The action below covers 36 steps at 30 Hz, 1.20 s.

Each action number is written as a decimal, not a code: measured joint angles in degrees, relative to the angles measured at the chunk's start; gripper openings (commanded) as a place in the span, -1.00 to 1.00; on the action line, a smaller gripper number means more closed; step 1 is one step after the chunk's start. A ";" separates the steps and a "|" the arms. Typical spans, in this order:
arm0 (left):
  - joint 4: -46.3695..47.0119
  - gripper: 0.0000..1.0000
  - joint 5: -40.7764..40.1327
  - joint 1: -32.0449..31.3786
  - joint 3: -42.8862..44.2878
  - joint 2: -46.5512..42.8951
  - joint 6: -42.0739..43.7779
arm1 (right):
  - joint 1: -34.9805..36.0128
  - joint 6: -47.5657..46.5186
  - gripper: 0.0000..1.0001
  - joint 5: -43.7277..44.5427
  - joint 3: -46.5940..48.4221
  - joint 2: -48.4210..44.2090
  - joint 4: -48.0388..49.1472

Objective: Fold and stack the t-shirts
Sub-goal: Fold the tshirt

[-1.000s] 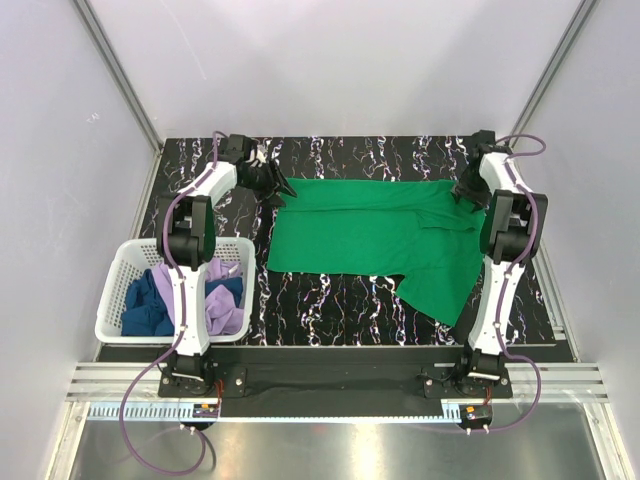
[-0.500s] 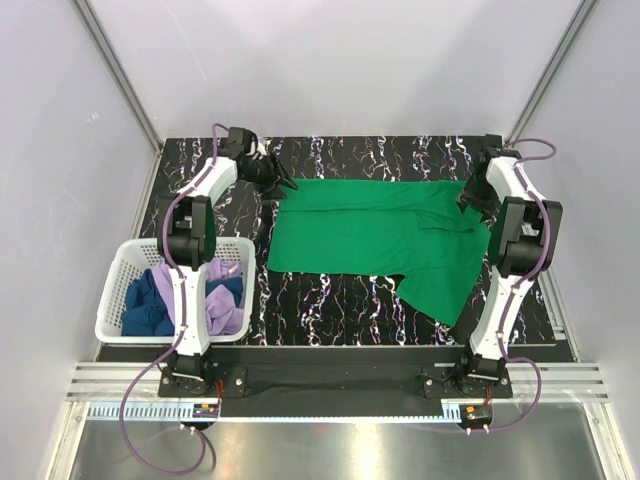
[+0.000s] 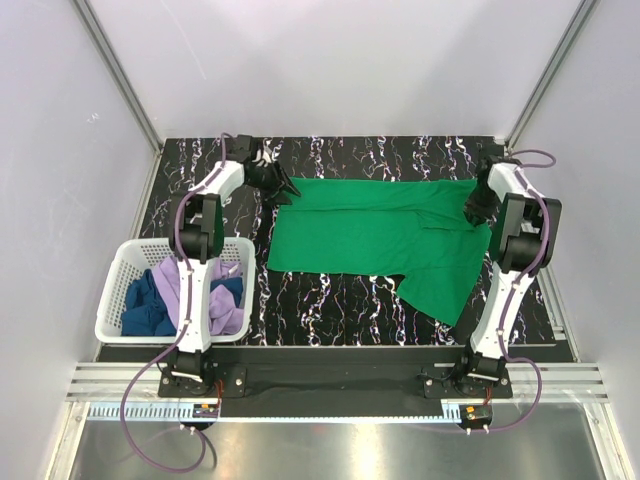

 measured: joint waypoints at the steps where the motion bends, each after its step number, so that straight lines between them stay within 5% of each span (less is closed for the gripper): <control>1: -0.28 0.00 -0.28 0.13 1.16 0.42 0.17 | -0.17 -0.07 -0.40 -0.04 1.18 0.68 -0.24; 5: -0.26 0.08 -0.50 0.74 3.98 2.08 0.11 | -0.55 -0.70 -0.26 -0.42 7.82 4.55 -1.46; 10: 0.09 0.32 0.02 2.01 5.38 2.54 -0.61 | -0.55 -1.22 0.33 -1.49 16.09 8.68 -5.29; 15: 0.35 0.64 0.63 2.82 5.22 1.92 -1.11 | -0.55 -0.42 0.67 -1.25 17.27 5.97 -11.58; 17: -0.39 0.76 -0.02 2.80 4.79 0.57 -0.48 | -0.55 -0.11 0.68 -1.20 13.46 1.70 -12.68; 23: -3.30 0.68 -3.98 2.10 -0.15 -9.27 1.14 | -0.55 2.40 0.57 -4.07 -10.16 -23.69 -13.33; 27: -3.58 0.58 -5.86 1.36 -3.21 -16.55 2.16 | -0.55 5.11 0.23 -7.74 -24.61 -37.48 -13.18; 31: -3.48 0.47 -8.44 -0.55 -10.03 -23.71 3.28 | -0.66 8.04 -0.06 -12.55 -37.62 -42.91 -10.05; 36: -4.57 0.44 -11.91 -5.75 -20.72 -31.12 4.31 | -0.66 11.04 0.00 -16.46 -50.56 -44.30 -6.47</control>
